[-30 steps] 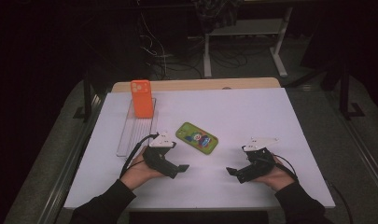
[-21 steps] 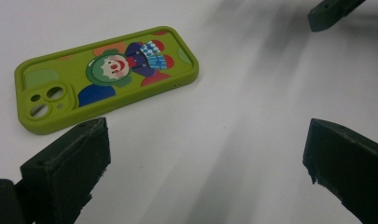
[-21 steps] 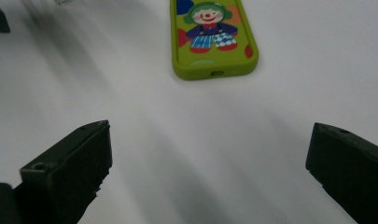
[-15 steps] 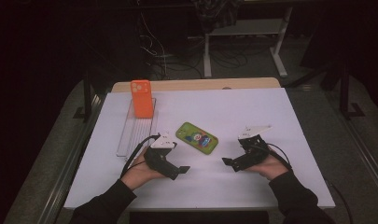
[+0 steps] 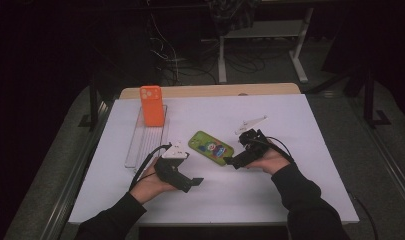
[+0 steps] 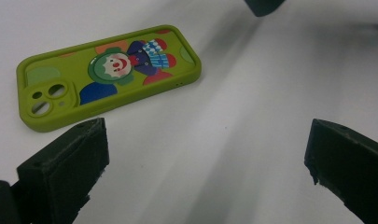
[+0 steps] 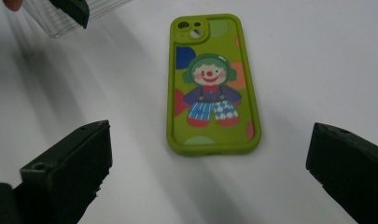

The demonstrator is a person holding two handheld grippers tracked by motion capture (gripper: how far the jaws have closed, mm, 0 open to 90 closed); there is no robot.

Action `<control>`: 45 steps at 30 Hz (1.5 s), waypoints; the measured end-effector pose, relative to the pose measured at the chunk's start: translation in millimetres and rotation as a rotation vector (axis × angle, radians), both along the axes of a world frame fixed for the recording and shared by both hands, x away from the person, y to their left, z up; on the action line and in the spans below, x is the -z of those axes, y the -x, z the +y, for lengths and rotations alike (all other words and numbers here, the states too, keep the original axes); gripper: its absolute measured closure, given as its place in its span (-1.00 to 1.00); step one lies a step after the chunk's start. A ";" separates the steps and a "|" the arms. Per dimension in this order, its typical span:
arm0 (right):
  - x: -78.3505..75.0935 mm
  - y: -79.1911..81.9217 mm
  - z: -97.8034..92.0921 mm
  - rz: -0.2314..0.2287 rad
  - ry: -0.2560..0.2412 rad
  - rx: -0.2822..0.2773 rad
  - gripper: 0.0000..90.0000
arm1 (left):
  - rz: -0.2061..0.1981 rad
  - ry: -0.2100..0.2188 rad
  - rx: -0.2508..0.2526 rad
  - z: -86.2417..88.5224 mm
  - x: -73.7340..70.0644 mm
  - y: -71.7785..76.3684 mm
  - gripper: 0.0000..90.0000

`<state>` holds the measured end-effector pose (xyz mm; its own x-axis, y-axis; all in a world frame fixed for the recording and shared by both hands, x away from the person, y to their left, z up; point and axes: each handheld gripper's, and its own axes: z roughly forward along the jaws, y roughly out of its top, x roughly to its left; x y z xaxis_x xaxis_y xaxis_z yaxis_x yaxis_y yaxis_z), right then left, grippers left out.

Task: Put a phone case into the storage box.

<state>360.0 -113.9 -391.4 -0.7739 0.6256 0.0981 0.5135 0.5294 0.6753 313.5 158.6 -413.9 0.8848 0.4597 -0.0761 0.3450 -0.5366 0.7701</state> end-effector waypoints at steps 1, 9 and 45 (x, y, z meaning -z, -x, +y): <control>-1.1 -3.0 2.1 -0.001 -0.004 0.004 -1.00 | 0.001 0.000 0.000 -0.1 0.1 0.0 -1.00; -8.5 -23.5 15.7 -0.003 0.003 0.006 -1.00 | 0.003 -0.002 0.006 1.4 -1.0 -1.1 -1.00; 12.0 -59.5 49.0 0.026 0.023 -0.011 -1.00 | 0.023 0.024 -0.005 1.0 -1.0 -0.9 -1.00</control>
